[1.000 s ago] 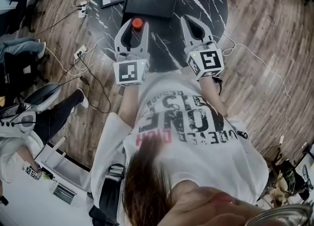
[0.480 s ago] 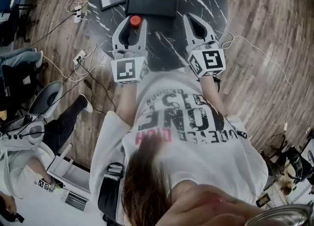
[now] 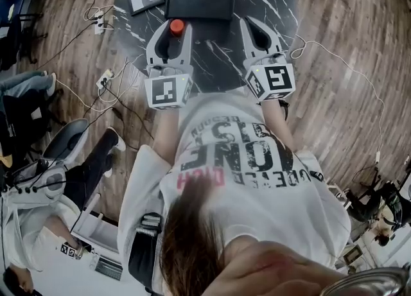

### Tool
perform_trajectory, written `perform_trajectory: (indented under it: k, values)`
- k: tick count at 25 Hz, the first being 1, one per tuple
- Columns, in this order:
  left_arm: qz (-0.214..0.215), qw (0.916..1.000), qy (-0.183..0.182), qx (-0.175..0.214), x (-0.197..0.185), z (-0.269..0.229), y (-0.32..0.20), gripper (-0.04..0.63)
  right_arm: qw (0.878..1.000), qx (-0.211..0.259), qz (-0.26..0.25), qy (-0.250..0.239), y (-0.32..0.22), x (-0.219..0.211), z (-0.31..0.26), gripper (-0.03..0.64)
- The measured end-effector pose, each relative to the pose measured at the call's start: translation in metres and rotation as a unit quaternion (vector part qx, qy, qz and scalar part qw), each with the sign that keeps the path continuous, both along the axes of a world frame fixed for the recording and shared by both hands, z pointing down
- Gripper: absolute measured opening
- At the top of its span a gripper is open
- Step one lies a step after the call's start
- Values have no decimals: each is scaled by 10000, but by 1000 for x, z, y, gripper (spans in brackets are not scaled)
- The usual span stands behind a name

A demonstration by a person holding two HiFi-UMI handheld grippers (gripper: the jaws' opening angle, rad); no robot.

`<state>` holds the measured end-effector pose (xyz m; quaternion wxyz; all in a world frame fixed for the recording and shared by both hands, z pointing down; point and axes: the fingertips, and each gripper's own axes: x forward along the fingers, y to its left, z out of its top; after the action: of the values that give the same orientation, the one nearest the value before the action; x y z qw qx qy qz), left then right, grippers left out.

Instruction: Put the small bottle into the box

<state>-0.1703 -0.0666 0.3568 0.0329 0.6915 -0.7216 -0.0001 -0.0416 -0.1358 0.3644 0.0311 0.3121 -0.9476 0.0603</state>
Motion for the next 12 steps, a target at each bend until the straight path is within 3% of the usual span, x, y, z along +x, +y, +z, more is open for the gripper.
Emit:
perform_trajectory:
  k: [12]
  values:
    - [205,9996,-105,132,-10,-9,-6,147,9997,43,239,26,3,1,-1,3]
